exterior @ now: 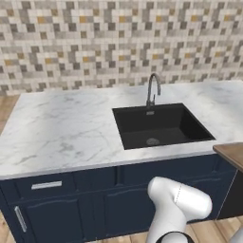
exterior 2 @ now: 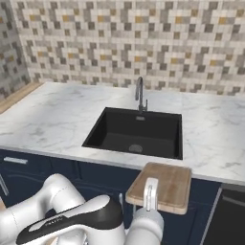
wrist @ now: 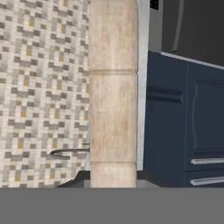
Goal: Move the cutting board and knife to the sink. Then move spray from the cabinet to the counter.
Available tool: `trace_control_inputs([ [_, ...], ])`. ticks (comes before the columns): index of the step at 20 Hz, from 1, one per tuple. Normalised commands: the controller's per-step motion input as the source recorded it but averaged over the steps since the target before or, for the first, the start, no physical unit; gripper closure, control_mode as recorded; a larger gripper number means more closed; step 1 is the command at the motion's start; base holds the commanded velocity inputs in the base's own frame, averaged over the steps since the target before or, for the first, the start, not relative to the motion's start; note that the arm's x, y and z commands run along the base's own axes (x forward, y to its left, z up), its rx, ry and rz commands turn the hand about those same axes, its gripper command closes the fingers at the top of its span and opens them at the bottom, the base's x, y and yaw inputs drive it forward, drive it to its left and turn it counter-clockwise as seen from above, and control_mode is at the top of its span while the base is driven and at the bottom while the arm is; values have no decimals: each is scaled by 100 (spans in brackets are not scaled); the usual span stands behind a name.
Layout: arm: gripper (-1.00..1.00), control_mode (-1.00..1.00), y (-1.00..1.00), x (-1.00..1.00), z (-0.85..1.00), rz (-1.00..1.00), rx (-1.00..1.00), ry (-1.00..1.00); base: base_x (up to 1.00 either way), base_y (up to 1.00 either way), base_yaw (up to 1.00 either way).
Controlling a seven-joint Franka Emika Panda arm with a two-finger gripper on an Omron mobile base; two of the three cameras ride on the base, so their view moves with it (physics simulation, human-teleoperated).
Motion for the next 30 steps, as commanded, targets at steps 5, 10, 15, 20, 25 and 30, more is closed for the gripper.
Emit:
trace_control_inputs([
  [5, 100, 100, 0, 0, 0, 0, 0, 0, 29, -36, 17],
  [10, 100, 100, 0, 0, 0, 0, 0, 0, 18, -39, 1],
  [15, 100, 100, 0, 0, 0, 0, 0, 0, 30, -30, 0],
  [20, 100, 100, 0, 0, 0, 0, 0, 0, 35, -2, 1],
  [25, 100, 100, 0, 0, 0, 0, 0, 0, 45, 0, 1],
  [30, 100, 100, 0, 0, 0, 0, 0, 0, 27, 4, 0],
])
